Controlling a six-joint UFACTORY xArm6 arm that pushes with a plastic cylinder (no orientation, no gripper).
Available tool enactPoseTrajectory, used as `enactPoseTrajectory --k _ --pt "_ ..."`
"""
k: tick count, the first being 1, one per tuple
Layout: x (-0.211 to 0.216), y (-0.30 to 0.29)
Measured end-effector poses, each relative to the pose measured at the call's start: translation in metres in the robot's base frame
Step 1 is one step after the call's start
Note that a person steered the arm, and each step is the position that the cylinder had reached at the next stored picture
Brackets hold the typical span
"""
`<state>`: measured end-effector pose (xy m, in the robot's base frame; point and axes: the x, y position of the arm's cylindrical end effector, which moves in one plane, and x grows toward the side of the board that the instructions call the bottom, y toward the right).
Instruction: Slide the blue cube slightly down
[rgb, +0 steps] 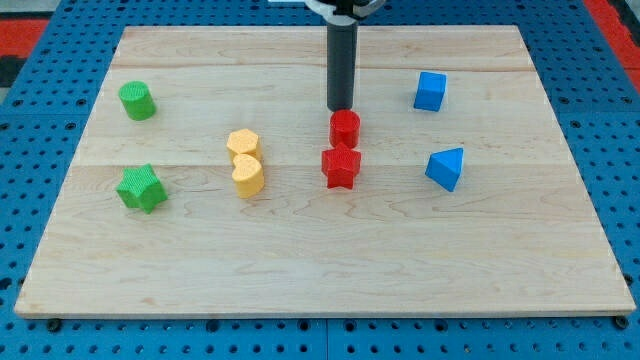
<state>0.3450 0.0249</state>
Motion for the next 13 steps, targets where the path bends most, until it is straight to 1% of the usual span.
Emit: enactPoseTrajectory --k 1,3,4,5,6,7,8,9,11,12,13 --pt "-0.002 0.005" --pt "0.032 0.005" --pt "0.037 0.005" --pt "0.030 0.012" --pt "-0.017 0.013" --pt "-0.065 0.032" --pt "-0.082 0.125" --pt "-0.071 0.153" --pt "-0.001 0.140" --pt "-0.009 0.145" --pt "-0.041 0.151"
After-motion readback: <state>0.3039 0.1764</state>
